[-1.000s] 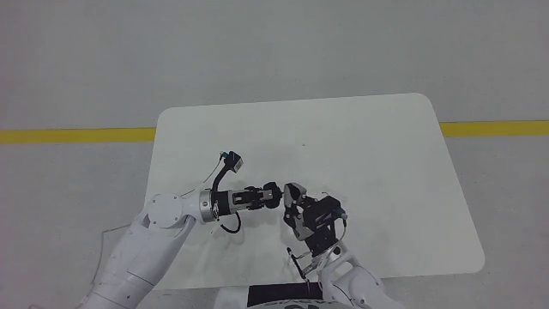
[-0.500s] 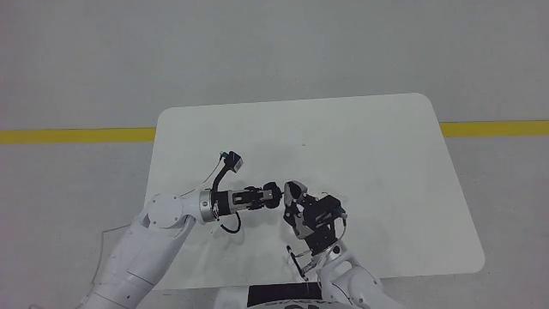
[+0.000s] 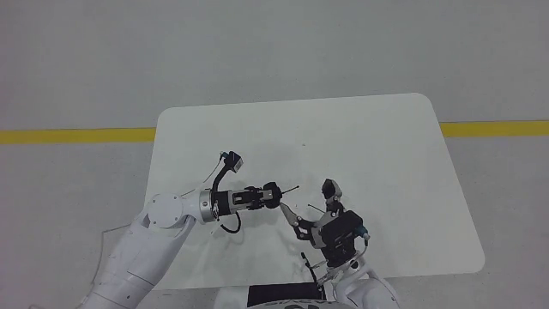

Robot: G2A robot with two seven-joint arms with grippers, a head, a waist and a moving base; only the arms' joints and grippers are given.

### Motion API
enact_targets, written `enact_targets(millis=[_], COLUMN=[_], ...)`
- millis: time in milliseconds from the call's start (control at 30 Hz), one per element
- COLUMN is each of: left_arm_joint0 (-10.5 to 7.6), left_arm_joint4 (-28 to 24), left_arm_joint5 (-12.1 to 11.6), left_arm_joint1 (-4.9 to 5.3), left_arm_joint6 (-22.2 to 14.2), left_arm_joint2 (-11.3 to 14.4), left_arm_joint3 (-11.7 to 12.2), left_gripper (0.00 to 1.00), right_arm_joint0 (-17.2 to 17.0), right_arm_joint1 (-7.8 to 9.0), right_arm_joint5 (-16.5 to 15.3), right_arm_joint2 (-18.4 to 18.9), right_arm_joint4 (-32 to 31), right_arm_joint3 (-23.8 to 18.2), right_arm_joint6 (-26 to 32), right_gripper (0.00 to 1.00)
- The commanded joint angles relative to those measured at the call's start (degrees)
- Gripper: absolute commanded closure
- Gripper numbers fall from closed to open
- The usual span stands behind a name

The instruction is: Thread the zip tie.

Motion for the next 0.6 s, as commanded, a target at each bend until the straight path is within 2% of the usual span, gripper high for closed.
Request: enact_targets(millis=[0, 67, 100, 167, 233, 300, 400, 533, 567], left_arm_joint0=[0.0, 0.0, 0.11, 0.01, -0.45, -0.82, -1.34, -2.41, -2.63], left_arm_joint4=[0.0, 0.0, -1.01, -4.72, -7.94, -11.53, -15.42, -19.91, -20.39], left_arm_joint5=[0.0, 0.0, 0.56, 1.49, 2.35, 3.38, 4.71, 7.81, 8.14], left_arm_joint1=[0.0, 0.0, -0.06, -0.06, 0.08, 0.2, 0.34, 0.45, 0.42], left_arm_joint6=[0.0, 0.0, 0.72, 0.48, -0.76, -2.11, -4.22, -6.61, -6.64], left_arm_joint2=[0.0, 0.0, 0.2, 0.05, -0.63, -1.23, -1.79, -1.88, -1.68], left_arm_joint3=[0.0, 0.0, 0.06, 0.61, 1.67, 2.73, 4.02, 6.18, 6.59], left_gripper=[1.0, 1.0, 1.0, 1.0, 1.0, 1.0, 1.0, 1.0, 1.0], right_arm_joint0=[0.0, 0.57, 0.93, 0.99, 2.08, 3.39, 5.52, 10.18, 11.43], right_arm_joint1=[0.0, 0.01, 0.09, 0.26, 1.09, 2.67, 5.11, 8.91, 9.68], right_arm_joint5=[0.0, 0.64, 1.82, 3.06, 3.39, 3.96, 6.59, 12.85, 13.45], right_arm_joint2=[0.0, 0.39, 0.85, 0.95, 1.84, 1.89, 0.55, -4.87, -6.43], right_arm_joint4=[0.0, -1.14, -3.89, -7.44, -7.44, -7.44, -7.44, -7.44, -7.44], right_arm_joint3=[0.0, 0.2, 0.66, 1.1, 2.55, 4.63, 6.99, 10.78, 12.12], right_arm_joint6=[0.0, -0.08, -0.3, -1.46, -3.96, -6.45, -9.17, -12.96, -12.64], right_gripper=[0.0, 0.0, 0.0, 0.0, 0.0, 0.0, 0.0, 0.0, 0.0])
